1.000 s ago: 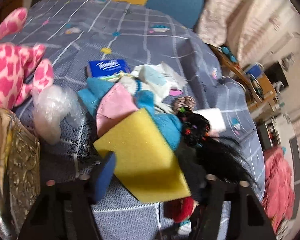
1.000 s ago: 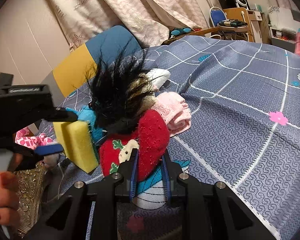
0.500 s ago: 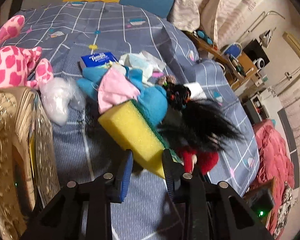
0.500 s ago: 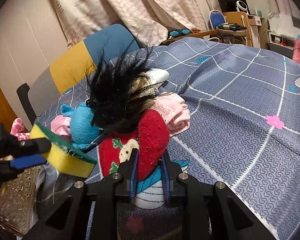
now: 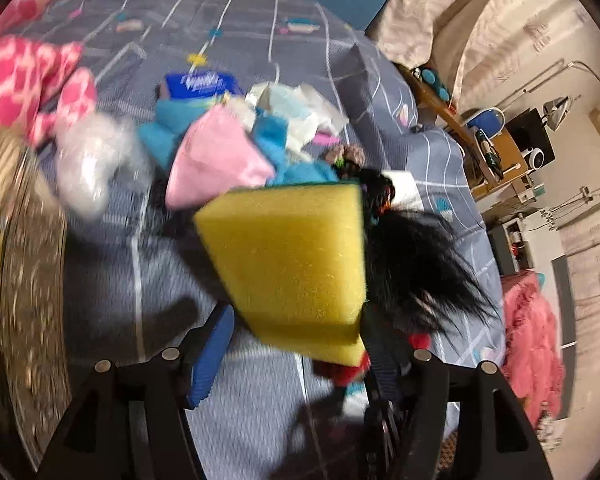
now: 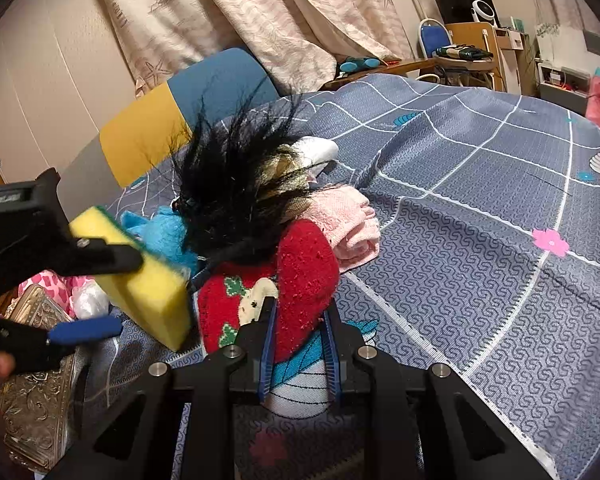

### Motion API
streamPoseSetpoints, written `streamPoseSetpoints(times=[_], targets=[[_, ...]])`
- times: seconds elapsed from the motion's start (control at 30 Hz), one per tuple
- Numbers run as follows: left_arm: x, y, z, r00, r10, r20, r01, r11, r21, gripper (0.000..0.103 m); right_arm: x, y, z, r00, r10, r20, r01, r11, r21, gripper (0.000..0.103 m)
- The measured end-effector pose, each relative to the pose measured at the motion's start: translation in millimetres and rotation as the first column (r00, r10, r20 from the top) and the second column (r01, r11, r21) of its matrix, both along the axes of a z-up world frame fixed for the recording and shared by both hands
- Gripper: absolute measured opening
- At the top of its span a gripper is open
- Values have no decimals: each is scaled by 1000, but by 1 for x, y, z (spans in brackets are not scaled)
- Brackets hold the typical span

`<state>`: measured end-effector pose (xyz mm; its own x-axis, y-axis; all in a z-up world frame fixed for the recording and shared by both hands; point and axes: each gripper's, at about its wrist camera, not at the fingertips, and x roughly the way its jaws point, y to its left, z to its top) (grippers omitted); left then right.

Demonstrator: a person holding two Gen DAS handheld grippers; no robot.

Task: Organize soft objects
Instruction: 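Grasp the yellow sponge with the left gripper while the right holds the red plush, then carry the sponge into the gold tray with the left while the right carries the plush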

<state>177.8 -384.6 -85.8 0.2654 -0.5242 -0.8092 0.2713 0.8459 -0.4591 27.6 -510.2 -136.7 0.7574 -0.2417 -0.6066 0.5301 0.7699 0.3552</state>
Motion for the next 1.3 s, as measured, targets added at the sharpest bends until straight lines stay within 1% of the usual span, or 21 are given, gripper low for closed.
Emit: streamPoseSetpoints(times=[0.1, 0.17, 0.2, 0.23, 0.27, 0.33, 0.4, 0.47, 0.5, 0.53, 0.6, 0.63, 0.67, 0.77, 0.83, 0.9, 1.0, 1.03, 1.1, 1.2, 1.3], targets=[[4, -9, 4, 998, 8, 70, -10, 999, 35, 68, -1, 0, 0, 1000, 0, 2, 0, 1000, 3, 22], [6, -17, 5, 992, -6, 128, -5, 996, 85, 75, -1, 0, -1, 1000, 1, 5, -1, 1000, 6, 22], [7, -20, 5, 988, -14, 157, -4, 993, 114, 83, -1, -1, -1, 1000, 1, 6, -1, 1000, 7, 22], [8, -25, 3, 984, -31, 178, 7, 991, 134, 85, -1, -1, -1, 1000, 2, 7, -2, 1000, 9, 22], [10, -27, 1, 984, -45, 175, 23, 992, 125, 85, -2, -1, -1, 1000, 2, 8, -2, 1000, 10, 22], [16, -27, -6, 990, -45, 132, 34, 996, 88, 85, -2, -2, -1, 1000, 3, 11, -3, 1000, 13, 22], [25, -26, -17, 999, -23, 28, 22, 1000, 15, 85, -2, -2, -2, 1000, 4, 12, -4, 1000, 15, 22], [30, -22, -31, 996, 2, -93, -8, 998, -63, 81, -2, -2, -2, 1000, 4, 12, -4, 1000, 16, 22], [32, -21, -34, 993, 6, -114, -16, 996, -93, 71, -2, -2, -2, 1000, 4, 12, -4, 1000, 16, 22], [33, -21, -33, 993, -1, -116, -12, 994, -111, 68, -1, -3, -2, 1000, 5, 12, -5, 1000, 17, 22], [29, -27, -27, 997, -32, -76, 27, 998, -59, 67, -1, -3, -2, 1000, 5, 13, -6, 1000, 19, 22], [26, -28, -22, 998, -50, -36, 49, 998, -33, 67, 0, -3, -3, 1000, 5, 12, -6, 1000, 19, 22], [22, -27, -17, 998, -58, -12, 58, 998, -25, 66, 0, -3, -3, 1000, 5, 10, -5, 1000, 17, 22], [11, -18, 0, 997, -68, 41, 70, 997, -34, 66, 1, -2, -2, 1000, 4, 6, -4, 1000, 12, 22], [1, -13, 13, 993, -92, 77, 96, 994, -46, 66, 2, -2, -2, 1000, 3, 2, -4, 1000, 8, 22], [-13, -5, 30, 983, -133, 125, 141, 989, -49, 66, 3, -1, -2, 1000, 3, 1, -3, 1000, 7, 22], [-30, 13, 51, 969, -191, 156, 205, 975, -81, 66, 4, 1, -1, 1000, 0, -6, 0, 1000, -2, 22], [-34, 20, 57, 966, -198, 164, 213, 974, -78, 67, 4, 2, -1, 1000, 0, -9, 0, 1000, -6, 22], [-43, 35, 67, 956, -219, 193, 230, 972, -40, 67, 4, 1, -1, 1000, 1, -8, -1, 1000, -6, 22], [-57, 66, 86, 939, -238, 249, 252, 967, -26, 67, 4, 2, 0, 1000, 2, -9, -2, 1000, -13, 22], [-67, 98, 100, 929, -238, 284, 255, 967, -22, 67, 4, 5, 2, 1000, 21, -15, -22, 999, -29, 16]])
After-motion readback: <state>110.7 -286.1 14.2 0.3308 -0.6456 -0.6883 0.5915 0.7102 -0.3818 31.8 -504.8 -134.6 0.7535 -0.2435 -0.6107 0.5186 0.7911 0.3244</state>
